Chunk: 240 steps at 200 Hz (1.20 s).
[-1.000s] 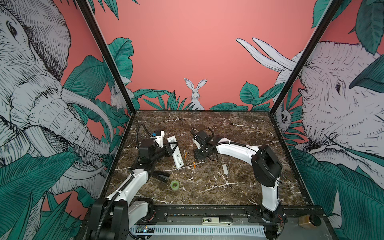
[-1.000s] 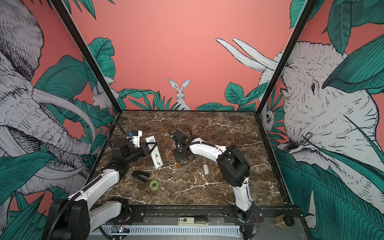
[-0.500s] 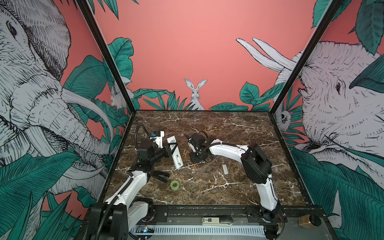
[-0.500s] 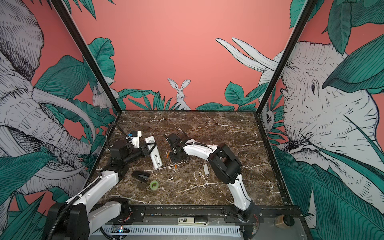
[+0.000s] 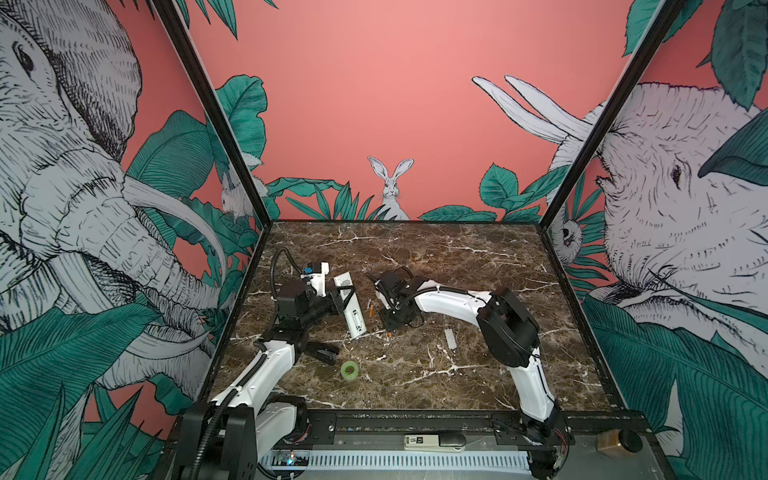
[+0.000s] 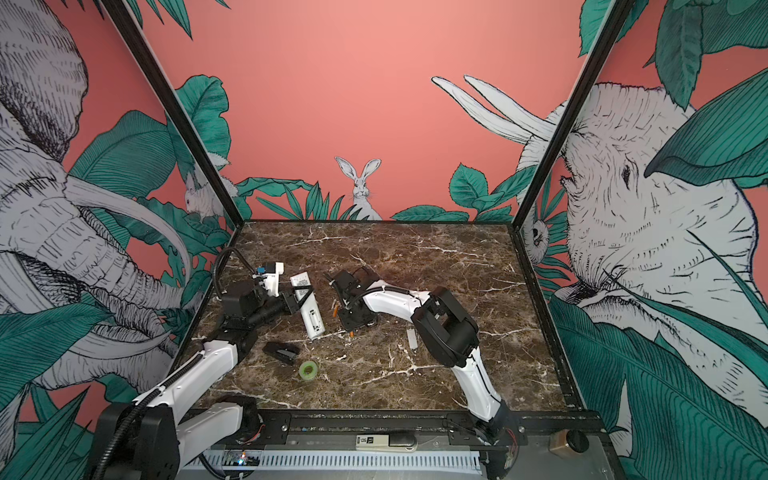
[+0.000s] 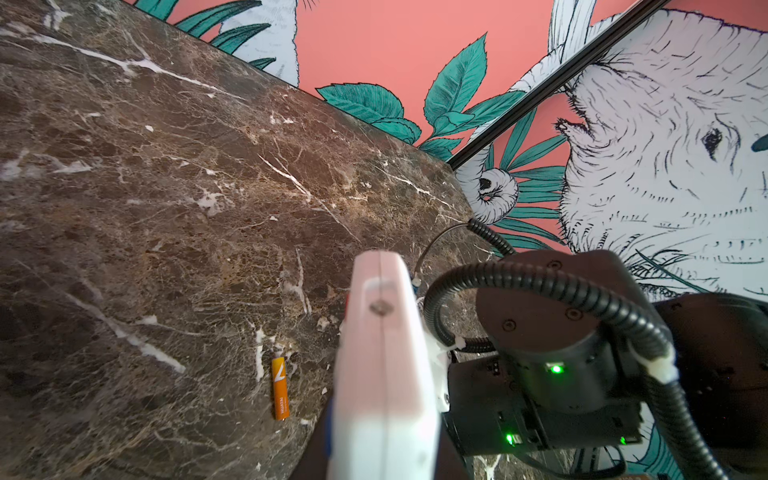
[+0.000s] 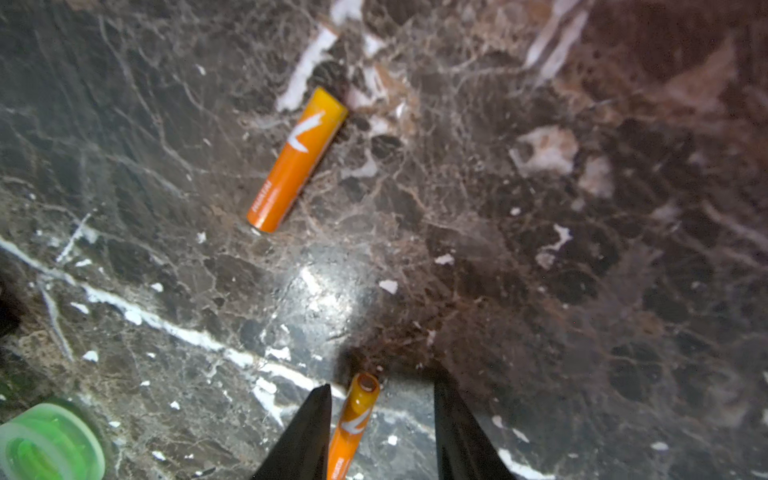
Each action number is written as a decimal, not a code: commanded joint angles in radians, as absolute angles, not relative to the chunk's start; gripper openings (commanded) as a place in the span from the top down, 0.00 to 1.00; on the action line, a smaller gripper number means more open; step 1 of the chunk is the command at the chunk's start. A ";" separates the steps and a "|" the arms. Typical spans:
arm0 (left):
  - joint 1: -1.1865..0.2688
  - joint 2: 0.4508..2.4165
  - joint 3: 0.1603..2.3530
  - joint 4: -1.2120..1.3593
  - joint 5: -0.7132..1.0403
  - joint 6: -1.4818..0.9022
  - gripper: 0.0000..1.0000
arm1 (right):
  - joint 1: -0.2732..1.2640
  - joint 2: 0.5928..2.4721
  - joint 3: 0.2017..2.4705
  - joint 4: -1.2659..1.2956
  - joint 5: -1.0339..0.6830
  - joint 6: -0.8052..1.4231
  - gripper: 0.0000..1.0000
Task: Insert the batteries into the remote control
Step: 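Lower the right gripper onto an orange battery and close on its end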
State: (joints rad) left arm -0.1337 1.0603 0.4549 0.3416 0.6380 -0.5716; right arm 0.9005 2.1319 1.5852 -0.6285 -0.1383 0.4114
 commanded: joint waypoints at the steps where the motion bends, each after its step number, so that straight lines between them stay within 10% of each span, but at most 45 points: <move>1: -0.127 1.060 0.450 0.344 0.640 -0.560 1.00 | 0.908 2.153 1.605 -0.670 -0.124 0.397 0.60; 94: -0.127 1.092 0.463 0.354 0.640 -0.565 1.00 | 0.913 2.140 1.583 -0.712 -0.084 0.366 0.83; 240: -0.127 1.141 0.491 0.366 0.650 -0.563 1.00 | 0.911 2.043 1.480 -0.712 -0.136 0.357 0.93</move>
